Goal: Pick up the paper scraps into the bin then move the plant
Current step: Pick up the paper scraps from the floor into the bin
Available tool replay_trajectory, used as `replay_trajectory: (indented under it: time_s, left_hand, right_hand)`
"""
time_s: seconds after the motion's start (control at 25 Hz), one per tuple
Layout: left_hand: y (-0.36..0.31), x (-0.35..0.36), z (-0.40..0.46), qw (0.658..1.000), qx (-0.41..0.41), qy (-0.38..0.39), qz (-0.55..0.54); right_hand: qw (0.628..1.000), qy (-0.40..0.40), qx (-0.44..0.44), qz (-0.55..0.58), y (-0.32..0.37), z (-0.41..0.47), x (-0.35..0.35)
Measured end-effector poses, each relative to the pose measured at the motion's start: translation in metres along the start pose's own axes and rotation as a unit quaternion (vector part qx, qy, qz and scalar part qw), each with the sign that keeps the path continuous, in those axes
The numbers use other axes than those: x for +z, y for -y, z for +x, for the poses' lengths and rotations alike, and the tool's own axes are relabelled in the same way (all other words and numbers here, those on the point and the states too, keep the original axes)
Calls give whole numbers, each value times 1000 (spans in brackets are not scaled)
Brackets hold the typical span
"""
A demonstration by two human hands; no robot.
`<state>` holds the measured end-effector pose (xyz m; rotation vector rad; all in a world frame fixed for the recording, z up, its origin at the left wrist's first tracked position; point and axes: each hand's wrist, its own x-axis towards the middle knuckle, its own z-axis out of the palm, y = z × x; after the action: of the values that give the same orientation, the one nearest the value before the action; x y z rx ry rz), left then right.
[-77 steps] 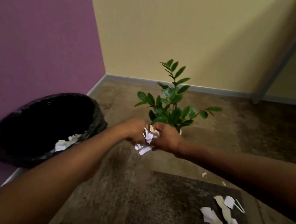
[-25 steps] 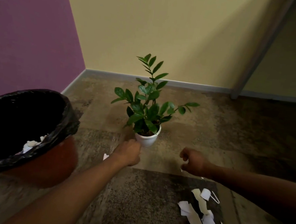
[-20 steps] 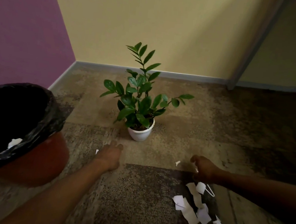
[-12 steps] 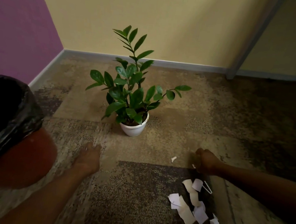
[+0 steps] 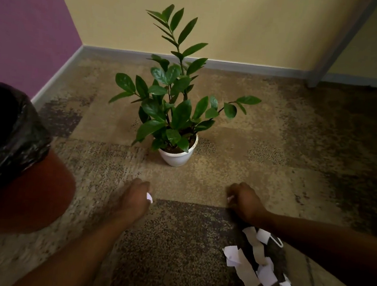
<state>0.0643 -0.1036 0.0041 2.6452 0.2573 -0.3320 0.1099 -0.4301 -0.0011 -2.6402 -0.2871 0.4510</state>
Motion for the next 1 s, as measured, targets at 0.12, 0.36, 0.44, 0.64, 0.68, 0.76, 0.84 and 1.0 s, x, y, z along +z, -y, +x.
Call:
replay_trajectory:
  time_s: [0.12, 0.36, 0.44, 0.64, 0.68, 0.76, 0.84, 1.0]
  left_hand:
    - [-34, 25, -6, 998, 57, 16, -29]
    - [-103, 72, -7, 988, 130, 63, -58]
    - [-118, 82, -8, 983, 140, 80, -86]
    - [-142, 73, -11, 975, 115, 80, -175]
    - [-145, 66, -12, 971, 114, 77, -195]
    - [-144, 49, -13, 966, 106, 63, -226]
    - [-137, 26, -18, 964, 96, 46, -245]
    - [-114, -27, -37, 970, 101, -19, -221]
  right_hand:
    - [997, 39, -56, -20, 8, 3, 6]
    - [988, 93, -82, -87, 0, -2, -3]
    - [994, 75, -44, -61, -6, -6, -10]
    - [971, 46, 79, 221, 0, -17, -17]
    - [949, 50, 98, 294, 9, -18, -17]
    - [908, 38, 126, 397, 31, -18, -19]
    - [889, 22, 133, 438, 57, -18, -25]
    - [892, 28, 93, 442, 118, -20, -38]
